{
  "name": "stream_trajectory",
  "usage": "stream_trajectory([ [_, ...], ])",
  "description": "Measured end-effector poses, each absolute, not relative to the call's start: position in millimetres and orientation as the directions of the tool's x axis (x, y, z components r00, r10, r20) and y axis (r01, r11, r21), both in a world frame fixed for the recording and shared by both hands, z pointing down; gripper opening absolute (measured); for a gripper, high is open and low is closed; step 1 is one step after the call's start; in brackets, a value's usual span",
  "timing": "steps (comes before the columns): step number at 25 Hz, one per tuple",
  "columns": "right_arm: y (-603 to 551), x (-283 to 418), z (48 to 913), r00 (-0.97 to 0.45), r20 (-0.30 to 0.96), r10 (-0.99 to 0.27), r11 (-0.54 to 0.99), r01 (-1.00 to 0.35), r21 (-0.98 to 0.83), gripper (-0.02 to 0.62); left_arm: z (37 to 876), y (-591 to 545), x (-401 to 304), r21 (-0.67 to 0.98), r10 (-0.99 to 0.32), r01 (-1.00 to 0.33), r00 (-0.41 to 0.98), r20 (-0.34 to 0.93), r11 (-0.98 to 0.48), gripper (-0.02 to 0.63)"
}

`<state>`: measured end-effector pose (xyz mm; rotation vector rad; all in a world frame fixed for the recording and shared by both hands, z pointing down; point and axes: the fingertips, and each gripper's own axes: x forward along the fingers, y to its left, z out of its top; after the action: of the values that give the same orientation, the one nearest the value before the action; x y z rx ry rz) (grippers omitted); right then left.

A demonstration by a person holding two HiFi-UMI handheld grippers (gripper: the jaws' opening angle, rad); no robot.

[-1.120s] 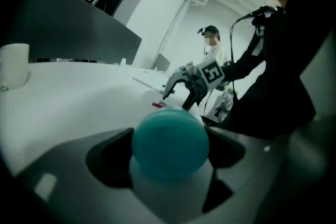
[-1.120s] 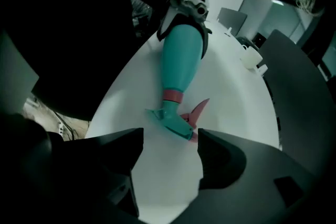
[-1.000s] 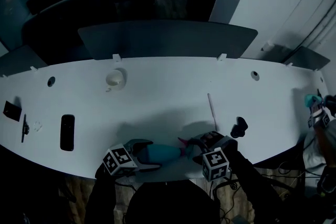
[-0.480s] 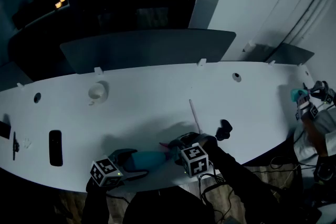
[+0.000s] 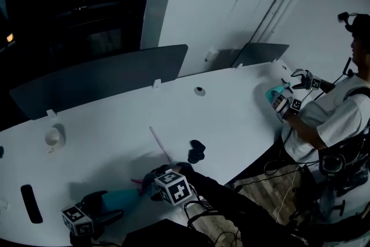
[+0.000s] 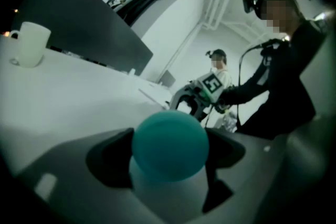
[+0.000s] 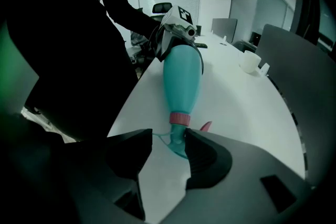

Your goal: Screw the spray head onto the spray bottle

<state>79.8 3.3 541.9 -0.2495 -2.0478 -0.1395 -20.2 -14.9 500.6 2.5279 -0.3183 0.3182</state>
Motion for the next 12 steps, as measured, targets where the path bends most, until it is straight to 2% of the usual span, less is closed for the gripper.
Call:
stream_trajectory([
  [8,-2.1,94.8,509.1,-0.565,0.786,0.249,0.967,0.096,-0.237,0.139,506.7,-11.0,-13.7,0.406,-0.159,-0.280,0.939,0.306,-0.870,0.420],
  [12,-8.8,89.9,510.1,-0.562,0.776,0.287,0.953,0.085,-0.291,0.132,504.7,-11.3,-17.9,0.414,-0.170,-0.294,0.935,0.310,-0.861,0.420],
])
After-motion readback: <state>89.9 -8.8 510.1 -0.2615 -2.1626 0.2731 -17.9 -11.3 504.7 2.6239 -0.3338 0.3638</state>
